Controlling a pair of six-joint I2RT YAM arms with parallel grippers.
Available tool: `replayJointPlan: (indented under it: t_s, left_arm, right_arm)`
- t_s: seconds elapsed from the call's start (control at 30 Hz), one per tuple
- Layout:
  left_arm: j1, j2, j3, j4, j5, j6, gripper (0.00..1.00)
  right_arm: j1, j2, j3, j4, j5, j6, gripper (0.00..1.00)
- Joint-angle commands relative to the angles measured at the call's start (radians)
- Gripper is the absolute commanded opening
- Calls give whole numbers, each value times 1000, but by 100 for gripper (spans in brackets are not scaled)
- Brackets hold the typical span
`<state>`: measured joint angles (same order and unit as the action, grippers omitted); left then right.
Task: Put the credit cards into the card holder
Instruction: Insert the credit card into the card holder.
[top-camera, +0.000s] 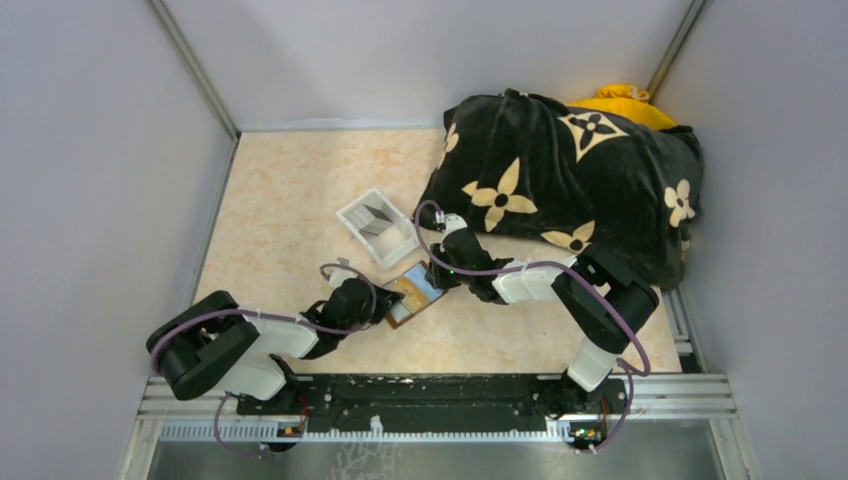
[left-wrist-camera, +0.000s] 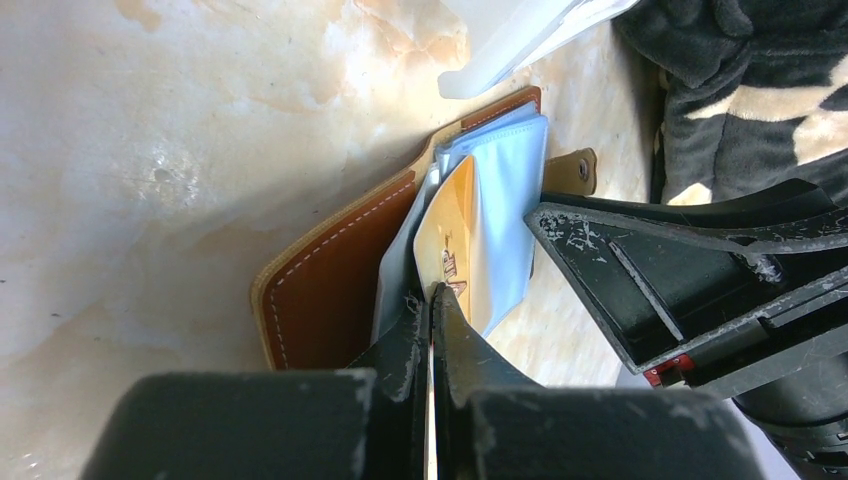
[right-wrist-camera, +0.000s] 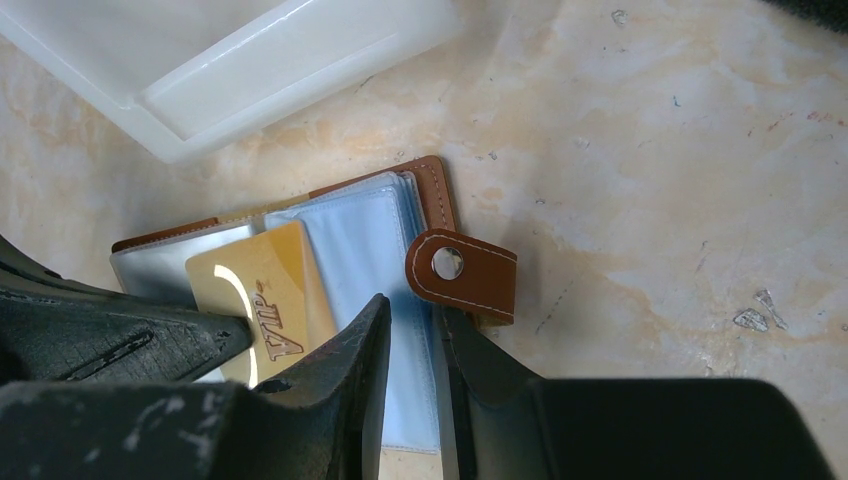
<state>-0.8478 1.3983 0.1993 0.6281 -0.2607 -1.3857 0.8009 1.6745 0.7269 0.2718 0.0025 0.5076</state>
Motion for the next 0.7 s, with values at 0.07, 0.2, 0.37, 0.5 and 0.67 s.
replayJointPlan:
  t_s: [0.07, 0.2, 0.37, 0.5, 0.67]
  left_arm:
    - [3, -17, -28, -231, 68, 65, 0]
    - [20, -17, -29, -227, 82, 86, 0]
    - [38, 20, -26, -187, 122, 112, 0]
    - [50, 58, -18, -159, 156, 132, 0]
    - [63, 81, -7, -142, 186, 171, 0]
  right_arm:
    - [16, 48, 2, -122, -12, -13, 23]
    - [15, 48, 4, -122, -13, -12, 23]
    - [16, 53, 9, -121, -16, -13, 23]
    - [17, 64, 12, -121, -18, -13, 23]
    - [16, 71, 16, -120, -17, -14, 23]
